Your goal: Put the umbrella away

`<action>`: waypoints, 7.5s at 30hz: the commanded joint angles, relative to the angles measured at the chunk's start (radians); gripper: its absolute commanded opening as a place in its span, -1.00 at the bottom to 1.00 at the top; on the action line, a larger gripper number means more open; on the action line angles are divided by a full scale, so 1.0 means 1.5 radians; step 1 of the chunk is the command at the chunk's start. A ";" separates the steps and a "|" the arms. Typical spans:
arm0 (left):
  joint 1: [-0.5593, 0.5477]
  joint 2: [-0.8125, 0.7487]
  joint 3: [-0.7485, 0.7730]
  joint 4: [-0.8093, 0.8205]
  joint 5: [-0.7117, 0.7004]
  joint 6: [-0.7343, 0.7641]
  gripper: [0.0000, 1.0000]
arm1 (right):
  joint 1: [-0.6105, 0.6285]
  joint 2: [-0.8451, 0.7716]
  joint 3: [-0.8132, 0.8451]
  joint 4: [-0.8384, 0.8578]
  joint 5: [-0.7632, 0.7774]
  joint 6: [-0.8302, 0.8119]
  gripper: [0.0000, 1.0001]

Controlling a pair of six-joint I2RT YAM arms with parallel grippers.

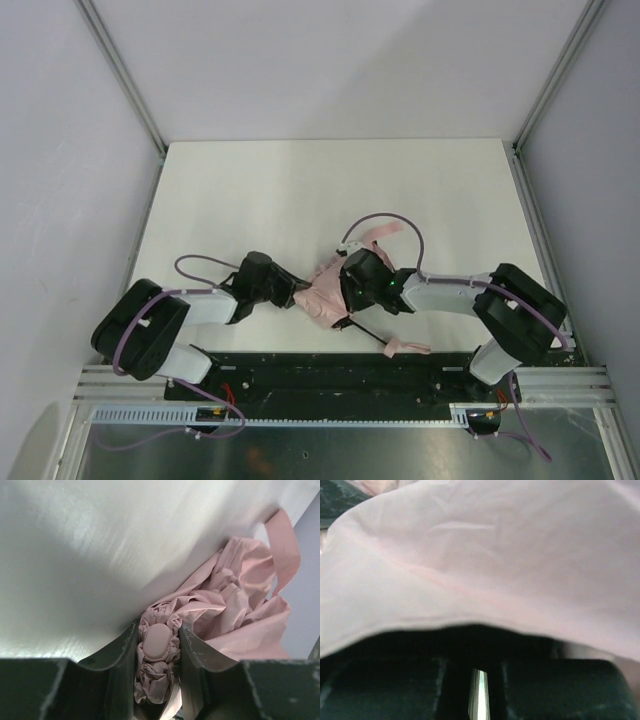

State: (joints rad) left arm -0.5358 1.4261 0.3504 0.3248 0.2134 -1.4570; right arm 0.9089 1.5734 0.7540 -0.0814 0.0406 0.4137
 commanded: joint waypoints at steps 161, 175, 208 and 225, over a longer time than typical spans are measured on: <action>-0.075 -0.019 0.051 -0.168 -0.096 -0.065 -0.96 | 0.141 0.197 0.069 0.076 0.262 -0.170 -0.88; 0.074 -0.178 0.024 -0.126 -0.037 0.069 0.99 | -0.081 0.298 -0.013 0.191 -0.366 -0.054 -1.00; 0.010 0.133 0.098 0.007 -0.137 0.011 0.25 | -0.206 0.349 0.001 0.268 -0.596 -0.012 -1.00; -0.002 0.093 0.154 -0.165 -0.166 0.046 -1.00 | -0.133 0.156 0.096 -0.023 -0.299 -0.125 -0.14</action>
State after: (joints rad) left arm -0.5373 1.5795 0.5446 0.2970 0.0994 -1.4570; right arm 0.6575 1.8782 0.8955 0.3035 -0.6426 0.3344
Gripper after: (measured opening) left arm 0.386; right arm 0.347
